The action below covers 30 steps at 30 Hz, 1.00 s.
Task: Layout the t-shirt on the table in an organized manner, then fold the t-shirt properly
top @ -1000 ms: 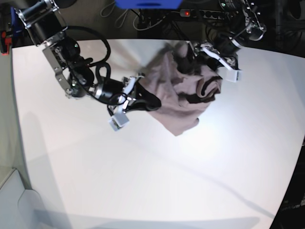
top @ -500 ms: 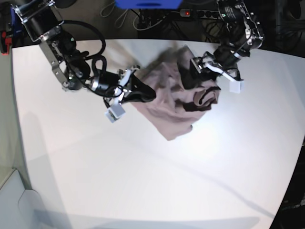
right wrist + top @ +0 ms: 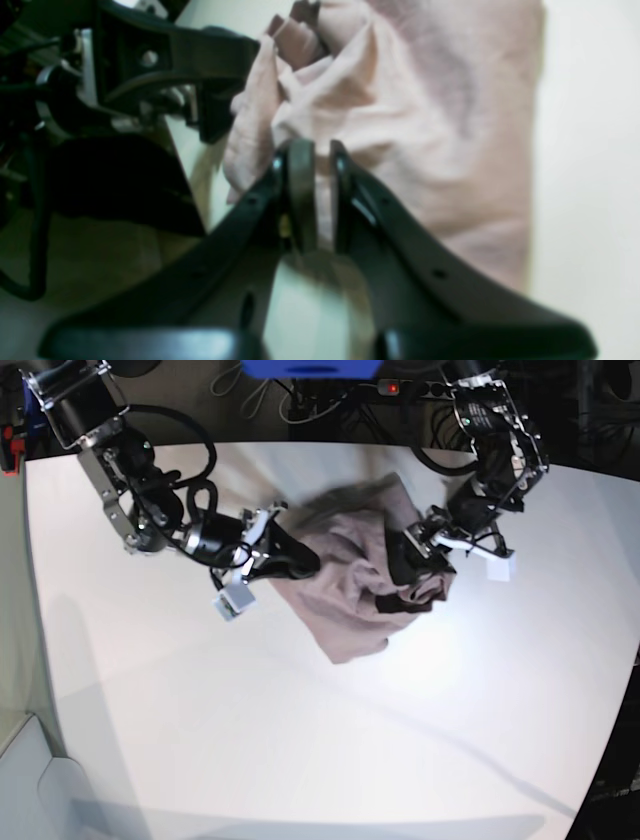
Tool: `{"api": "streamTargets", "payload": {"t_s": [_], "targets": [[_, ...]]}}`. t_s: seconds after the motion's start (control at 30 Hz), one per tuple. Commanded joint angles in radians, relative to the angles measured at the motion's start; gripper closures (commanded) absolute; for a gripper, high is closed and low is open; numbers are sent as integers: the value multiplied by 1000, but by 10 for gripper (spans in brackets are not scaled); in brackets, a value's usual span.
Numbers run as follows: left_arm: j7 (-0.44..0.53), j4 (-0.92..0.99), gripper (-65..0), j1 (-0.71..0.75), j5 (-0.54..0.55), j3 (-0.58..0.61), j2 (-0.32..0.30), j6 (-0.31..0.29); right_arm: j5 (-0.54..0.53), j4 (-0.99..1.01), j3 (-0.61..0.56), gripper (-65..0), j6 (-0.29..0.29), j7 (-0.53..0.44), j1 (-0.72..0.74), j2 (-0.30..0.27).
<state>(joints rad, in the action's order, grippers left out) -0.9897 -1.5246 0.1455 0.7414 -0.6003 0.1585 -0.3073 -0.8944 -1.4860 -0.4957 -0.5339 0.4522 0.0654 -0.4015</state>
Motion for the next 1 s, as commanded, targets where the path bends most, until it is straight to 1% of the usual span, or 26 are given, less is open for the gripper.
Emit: {"api": "streamTargets", "payload": {"t_s": [0.0,0.1,0.17,0.23,0.4,0.47,0.57,0.73,0.97], "targets": [[-10,-1,-650,-10,-61,1,-1,52,-21,-18,13,-47,-12,-23,14,-7],[-5,0,-650,-19,-104,55,-1,90,-21,-18,13,-47,-12,-23,15,-7],[-4,14,-650,-22,-116,98,-1,118,-21,-18,30,-47,-12,-23,14,-7],[-4,23,-650,-37,-118,132,-1,130,-21,-18,41,-47,-12,-23,14,-7],[-4,42,-650,-50,-122,148,-1,132,-21,-18,42,-47,-12,-22,14,-10],[-4,42,-650,-53,-159,148,-1,132,-21,-17,42,-47,-12,-22,15,-24],[-4,43,-650,-54,-205,148,-1,130,-21,-17,44,-47,-12,-22,18,-24],[-4,92,-650,-73,-213,148,-1,130,-21,-14,44,-47,-12,-23,23,-24],[-5,86,-650,-68,-214,153,-1,130,-21,-12,44,-47,-12,-26,23,-24]]}}
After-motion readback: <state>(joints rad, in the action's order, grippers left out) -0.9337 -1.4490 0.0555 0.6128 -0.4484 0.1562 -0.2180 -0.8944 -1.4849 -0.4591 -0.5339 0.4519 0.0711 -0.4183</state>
